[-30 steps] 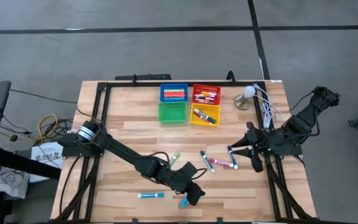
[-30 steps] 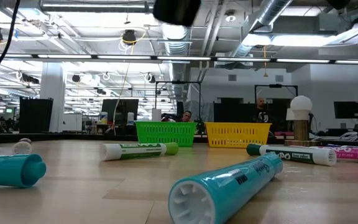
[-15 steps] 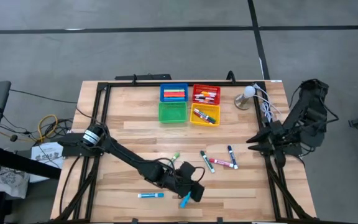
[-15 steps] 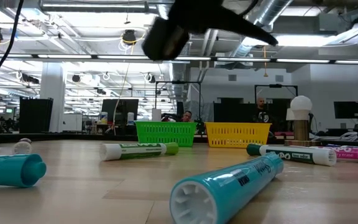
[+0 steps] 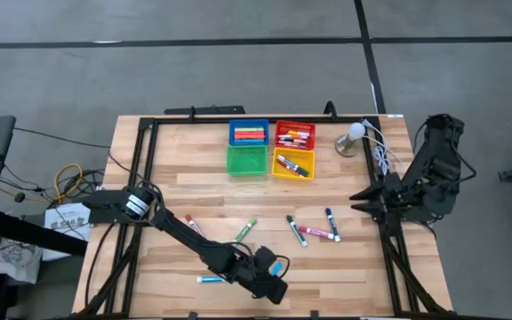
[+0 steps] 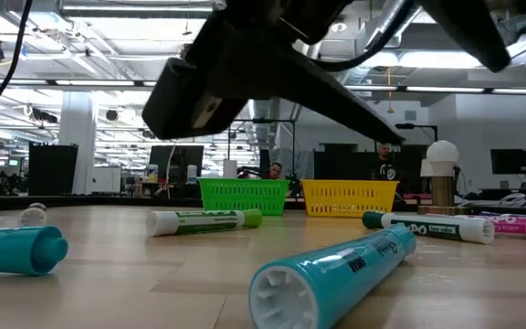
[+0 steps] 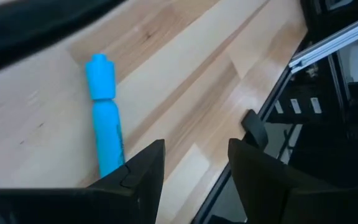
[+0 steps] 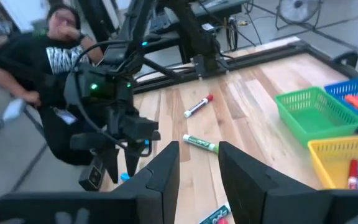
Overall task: Pick & Place Markers
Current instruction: Put the blue highlighter into the blue bin
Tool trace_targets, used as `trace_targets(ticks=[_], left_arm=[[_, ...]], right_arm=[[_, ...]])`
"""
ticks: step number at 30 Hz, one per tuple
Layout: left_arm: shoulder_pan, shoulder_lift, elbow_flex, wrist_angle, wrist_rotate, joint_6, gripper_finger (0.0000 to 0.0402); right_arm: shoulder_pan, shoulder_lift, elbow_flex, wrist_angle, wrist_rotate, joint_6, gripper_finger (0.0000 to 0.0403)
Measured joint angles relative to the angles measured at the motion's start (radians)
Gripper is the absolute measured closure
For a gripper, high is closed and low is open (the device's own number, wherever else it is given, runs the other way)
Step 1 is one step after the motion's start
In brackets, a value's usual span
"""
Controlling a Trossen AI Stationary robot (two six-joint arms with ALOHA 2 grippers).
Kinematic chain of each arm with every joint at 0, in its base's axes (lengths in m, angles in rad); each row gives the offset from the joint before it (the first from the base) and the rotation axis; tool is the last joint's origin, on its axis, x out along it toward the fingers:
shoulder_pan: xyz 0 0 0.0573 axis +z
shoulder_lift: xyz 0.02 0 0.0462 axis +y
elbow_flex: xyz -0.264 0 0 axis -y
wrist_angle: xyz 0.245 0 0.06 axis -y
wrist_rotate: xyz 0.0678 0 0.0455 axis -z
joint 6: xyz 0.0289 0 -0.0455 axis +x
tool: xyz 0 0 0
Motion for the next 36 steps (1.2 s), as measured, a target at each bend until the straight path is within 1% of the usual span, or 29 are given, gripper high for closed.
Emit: trace_targets(ticks=[3, 5, 8, 10, 13, 15, 19, 22, 25, 29, 33, 36], left_arm=[[0.001, 0.002, 0.001, -0.010, 0.000, 0.000, 0.0225], [0.000, -0.002, 0.001, -0.040, 0.000, 0.000, 0.0225], [0.001, -0.004, 0.000, -0.051, 0.006, -0.003, 0.0225], [0.004, -0.004, 0.000, -0.050, 0.019, -0.003, 0.0225], [0.005, -0.002, 0.000, -0.052, 0.023, -0.003, 0.0225], [0.005, -0.002, 0.000, -0.050, 0.023, -0.003, 0.0225], [0.005, -0.002, 0.000, -0.050, 0.050, -0.003, 0.0225], [0.005, -0.002, 0.000, -0.051, 0.061, -0.003, 0.0225], [0.004, -0.002, 0.000, -0.050, 0.071, -0.011, 0.0225], [0.004, -0.002, 0.000, -0.050, 0.095, -0.033, 0.0225], [0.007, -0.002, 0.000, -0.065, 0.095, -0.034, 0.0225], [0.018, -0.002, 0.000, -0.099, 0.095, -0.034, 0.0225]], right_arm=[[-0.010, -0.041, -0.061, 0.028, 0.003, 0.041, 0.0301], [-0.018, -0.052, -0.084, 0.015, -0.007, 0.049, 0.0301], [-0.037, -0.062, -0.118, 0.042, 0.008, 0.152, 0.0301], [-0.058, -0.062, -0.149, 0.054, 0.016, 0.133, 0.0301], [-0.098, -0.060, -0.214, 0.153, -0.072, 0.080, 0.0301], [-0.130, -0.066, -0.261, 0.270, -0.158, 0.022, 0.0301], [-0.210, -0.121, -0.342, 0.486, -0.345, -0.111, 0.0301], [-0.282, -0.137, -0.391, 0.578, -0.427, -0.157, 0.0301], [-0.335, -0.185, -0.426, 0.601, -0.483, -0.174, 0.0301], [-0.383, -0.240, -0.473, 0.663, -0.514, -0.187, 0.0301], [-0.410, -0.275, -0.497, 0.690, -0.561, -0.195, 0.0301], [-0.414, -0.275, -0.498, 0.685, -0.564, -0.196, 0.0301]])
